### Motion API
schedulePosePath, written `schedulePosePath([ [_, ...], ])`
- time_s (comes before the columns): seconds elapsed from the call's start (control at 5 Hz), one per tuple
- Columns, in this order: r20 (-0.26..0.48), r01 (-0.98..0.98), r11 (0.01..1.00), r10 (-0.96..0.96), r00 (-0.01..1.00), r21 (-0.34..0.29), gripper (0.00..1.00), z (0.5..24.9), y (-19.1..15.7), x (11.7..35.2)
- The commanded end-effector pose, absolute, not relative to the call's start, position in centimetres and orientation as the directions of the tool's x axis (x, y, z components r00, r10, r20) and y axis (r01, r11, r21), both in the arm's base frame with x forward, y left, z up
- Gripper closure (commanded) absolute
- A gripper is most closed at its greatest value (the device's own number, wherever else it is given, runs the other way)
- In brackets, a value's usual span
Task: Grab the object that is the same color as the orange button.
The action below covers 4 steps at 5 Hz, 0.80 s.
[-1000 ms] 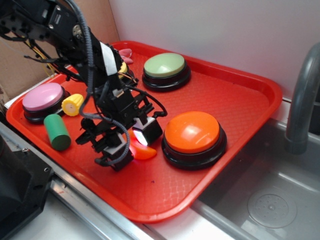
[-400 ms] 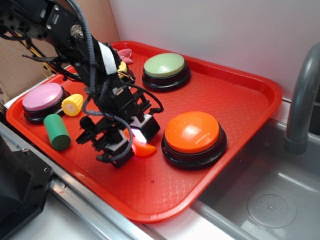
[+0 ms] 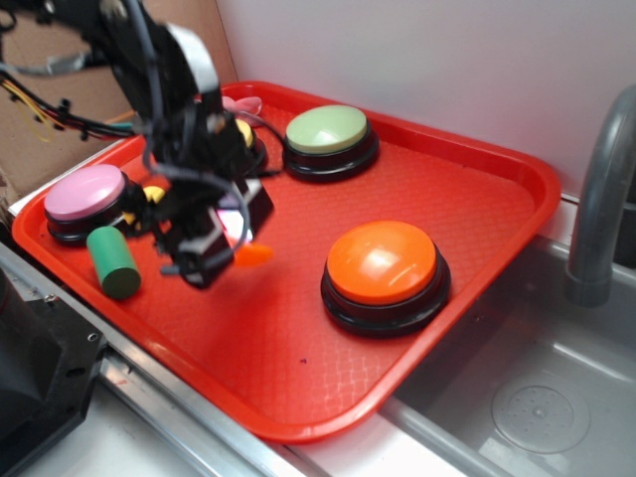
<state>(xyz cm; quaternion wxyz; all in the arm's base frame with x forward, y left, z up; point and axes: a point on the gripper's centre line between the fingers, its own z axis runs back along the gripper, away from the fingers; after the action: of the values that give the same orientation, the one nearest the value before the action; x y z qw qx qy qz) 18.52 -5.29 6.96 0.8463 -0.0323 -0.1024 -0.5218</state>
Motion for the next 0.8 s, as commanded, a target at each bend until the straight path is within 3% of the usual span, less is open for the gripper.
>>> schedulePosePath([
  [0.0,0.065,0.578,0.816,-0.576,0.815,-0.007,1.0,13.8,-5.8,20.1],
  [0.2,0.075,0.357,0.932,-0.353,0.933,-0.061,1.0,16.0,-5.0,20.6],
  [0.4,0.044,0.115,0.993,-0.113,0.993,-0.034,1.0,18.0,-3.9,21.0],
  [0.6,0.083,-0.056,0.997,0.061,0.995,-0.06,1.0,19.7,-2.7,21.3],
])
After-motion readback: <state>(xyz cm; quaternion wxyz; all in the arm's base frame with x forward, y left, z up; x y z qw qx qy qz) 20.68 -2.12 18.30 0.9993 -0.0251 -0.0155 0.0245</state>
